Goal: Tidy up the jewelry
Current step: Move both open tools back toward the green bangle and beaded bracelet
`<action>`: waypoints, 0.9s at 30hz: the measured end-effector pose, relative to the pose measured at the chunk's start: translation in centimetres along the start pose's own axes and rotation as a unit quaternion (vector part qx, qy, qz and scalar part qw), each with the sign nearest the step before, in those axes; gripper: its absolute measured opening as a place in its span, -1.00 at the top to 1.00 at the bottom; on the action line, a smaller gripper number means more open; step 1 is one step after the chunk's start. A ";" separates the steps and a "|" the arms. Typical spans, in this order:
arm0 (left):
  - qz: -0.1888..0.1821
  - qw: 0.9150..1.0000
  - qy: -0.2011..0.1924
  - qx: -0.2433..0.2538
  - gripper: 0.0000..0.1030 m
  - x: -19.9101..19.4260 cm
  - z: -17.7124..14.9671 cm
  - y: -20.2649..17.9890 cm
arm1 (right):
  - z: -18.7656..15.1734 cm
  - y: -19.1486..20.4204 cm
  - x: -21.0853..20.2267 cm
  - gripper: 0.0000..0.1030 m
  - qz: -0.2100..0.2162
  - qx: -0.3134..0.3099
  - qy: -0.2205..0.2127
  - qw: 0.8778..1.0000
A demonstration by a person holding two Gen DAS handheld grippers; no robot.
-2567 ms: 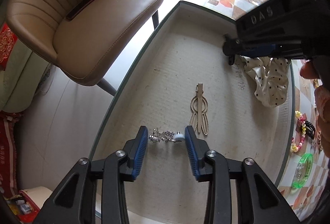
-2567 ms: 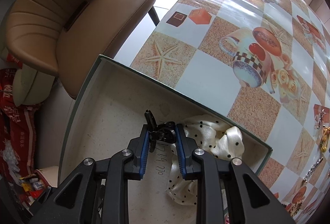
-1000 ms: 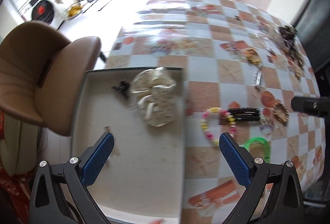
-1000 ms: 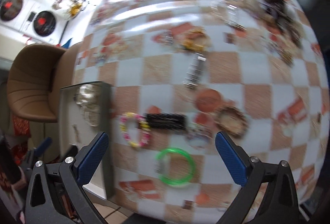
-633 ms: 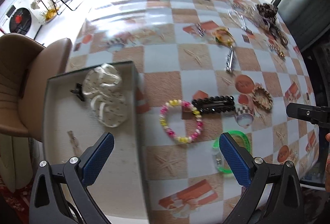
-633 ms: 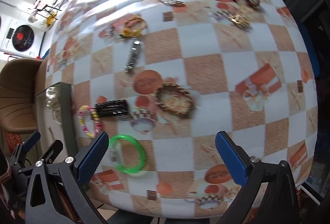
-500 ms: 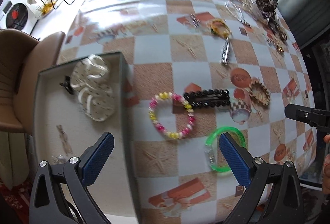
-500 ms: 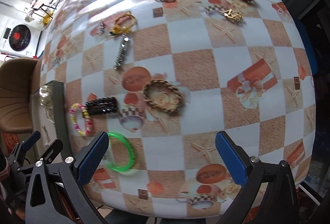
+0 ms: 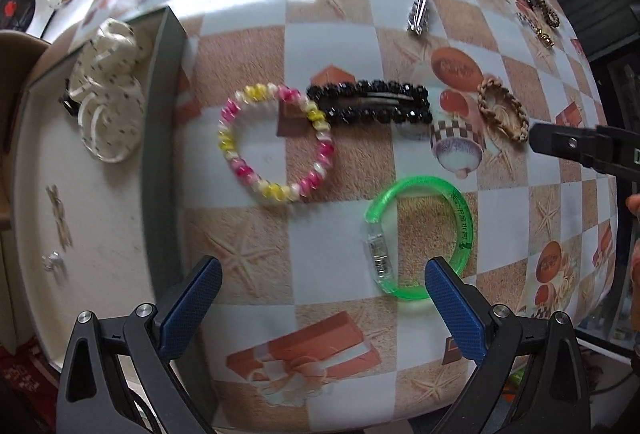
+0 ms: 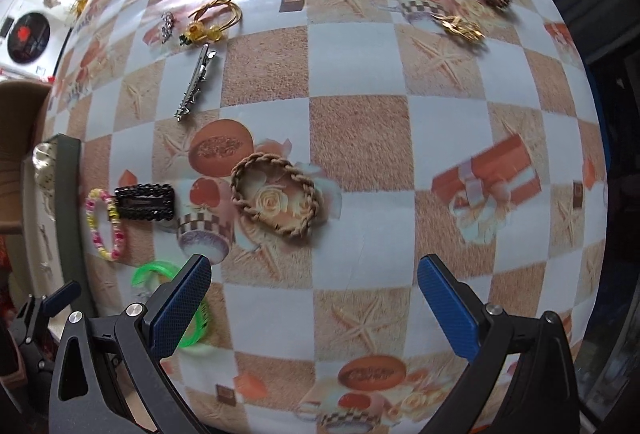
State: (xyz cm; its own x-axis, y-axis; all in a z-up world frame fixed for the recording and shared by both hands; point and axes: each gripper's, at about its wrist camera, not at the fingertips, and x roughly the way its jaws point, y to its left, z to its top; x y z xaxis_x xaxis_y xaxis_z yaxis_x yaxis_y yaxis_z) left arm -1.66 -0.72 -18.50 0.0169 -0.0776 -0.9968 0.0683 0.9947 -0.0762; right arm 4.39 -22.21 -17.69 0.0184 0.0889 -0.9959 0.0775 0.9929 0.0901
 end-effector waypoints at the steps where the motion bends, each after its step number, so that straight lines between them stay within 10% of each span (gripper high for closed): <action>1: -0.001 1.000 0.002 -0.002 -1.00 0.2 -0.1 -0.1 | 0.2 0.2 0.3 -0.99 -0.003 -0.009 -0.001 1.000; 27: 0.024 1.000 0.006 -0.007 -0.57 2.7 0.8 -3.8 | 2.1 5.1 4.8 -0.74 -0.042 -0.121 -0.015 0.992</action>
State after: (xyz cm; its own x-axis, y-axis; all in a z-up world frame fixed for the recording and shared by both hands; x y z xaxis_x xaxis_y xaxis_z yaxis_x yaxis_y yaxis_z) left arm -1.05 -4.79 -20.83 0.0083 -0.0297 -0.9995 0.0535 0.9981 -0.0293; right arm 6.96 -16.93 -21.99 0.0528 0.0060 -0.9986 -0.1616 0.9869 -0.0026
